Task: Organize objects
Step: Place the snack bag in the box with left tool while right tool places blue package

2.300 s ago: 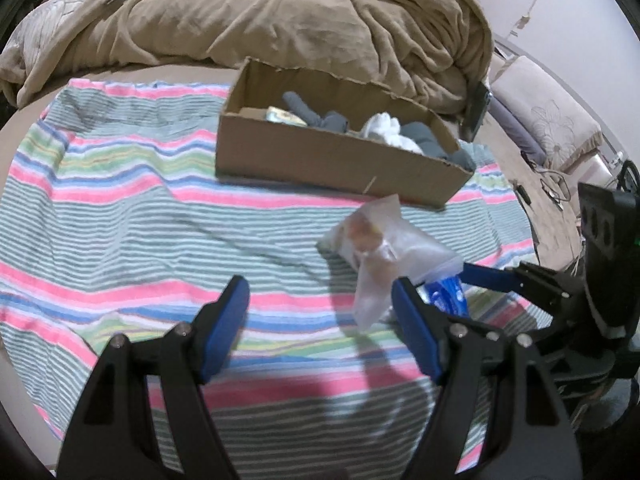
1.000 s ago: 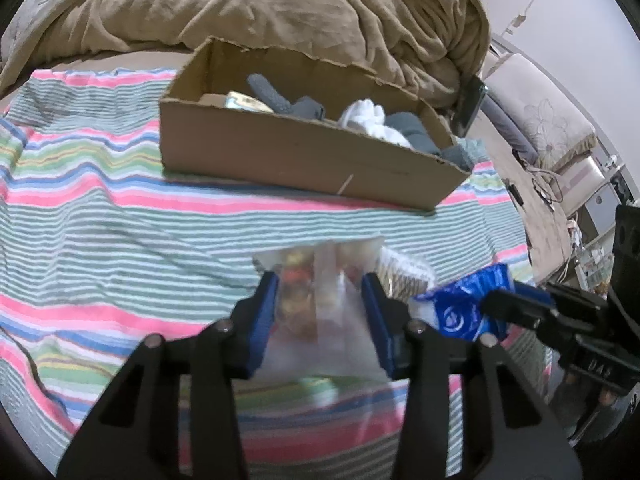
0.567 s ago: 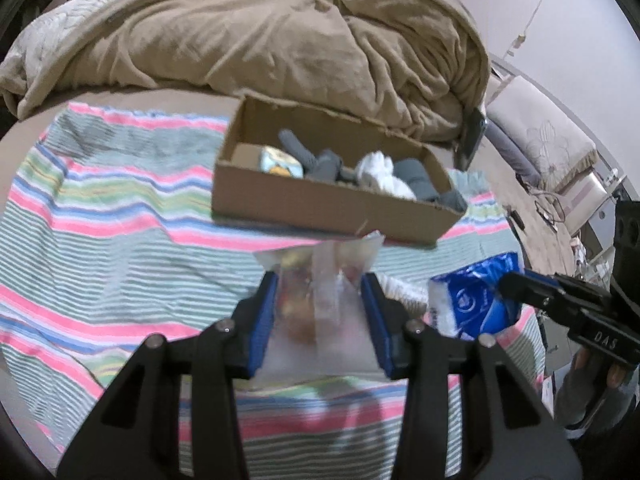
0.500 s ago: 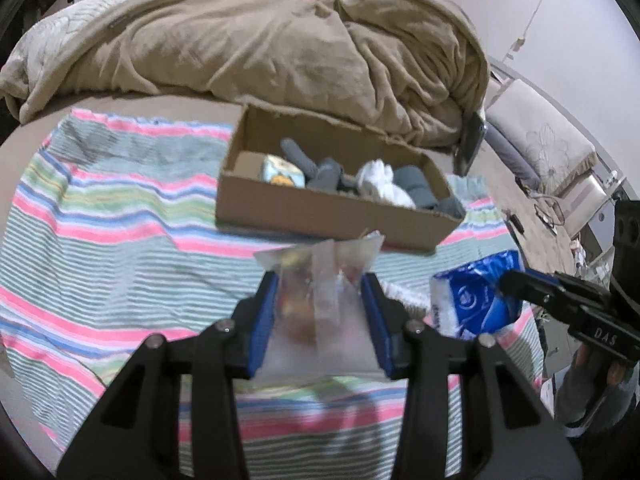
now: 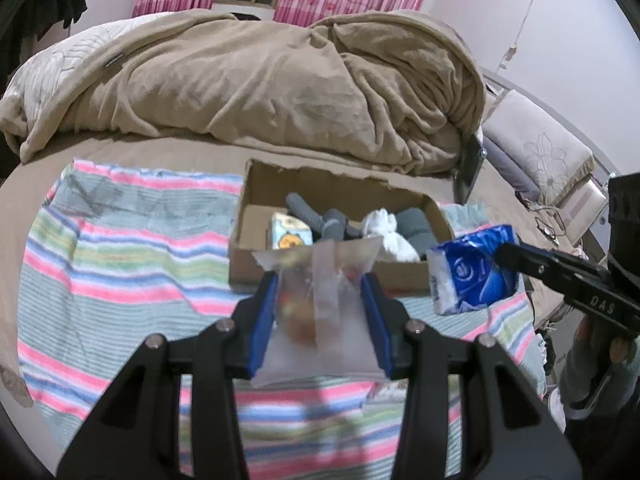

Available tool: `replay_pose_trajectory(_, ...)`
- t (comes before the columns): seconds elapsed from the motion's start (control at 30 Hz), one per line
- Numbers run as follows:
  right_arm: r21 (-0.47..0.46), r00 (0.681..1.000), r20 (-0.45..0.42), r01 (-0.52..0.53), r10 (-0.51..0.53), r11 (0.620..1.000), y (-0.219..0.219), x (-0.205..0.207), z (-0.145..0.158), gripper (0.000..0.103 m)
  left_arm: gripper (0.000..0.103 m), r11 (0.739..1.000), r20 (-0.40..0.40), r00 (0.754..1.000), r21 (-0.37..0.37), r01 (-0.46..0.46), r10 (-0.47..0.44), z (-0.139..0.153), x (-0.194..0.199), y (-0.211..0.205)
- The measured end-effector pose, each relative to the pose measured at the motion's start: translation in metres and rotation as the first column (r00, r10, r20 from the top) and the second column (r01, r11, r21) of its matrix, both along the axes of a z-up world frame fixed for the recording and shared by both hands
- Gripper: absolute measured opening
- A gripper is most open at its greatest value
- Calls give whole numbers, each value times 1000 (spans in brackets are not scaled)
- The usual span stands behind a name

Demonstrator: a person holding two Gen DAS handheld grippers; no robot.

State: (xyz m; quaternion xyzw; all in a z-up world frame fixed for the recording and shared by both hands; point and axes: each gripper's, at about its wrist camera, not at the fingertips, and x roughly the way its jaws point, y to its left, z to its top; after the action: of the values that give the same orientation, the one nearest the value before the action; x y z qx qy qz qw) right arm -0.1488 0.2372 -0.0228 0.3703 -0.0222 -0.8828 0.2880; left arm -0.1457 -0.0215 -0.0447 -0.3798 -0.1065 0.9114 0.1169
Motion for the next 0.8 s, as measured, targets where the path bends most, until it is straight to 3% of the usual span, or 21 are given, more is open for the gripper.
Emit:
replay_pose_trajectory(0.43, -19, 999, -28, 17, -18, 1000, -18, -50, 1, 14, 44, 997, -52, 998, -66, 28, -31, 12, -50, 8)
replay_pose_trajectory(0.8, -5, 999, 34, 15, -15, 1000, -39, -86, -32, 14, 44, 998, -5, 999, -49, 48, -49, -20, -94, 16)
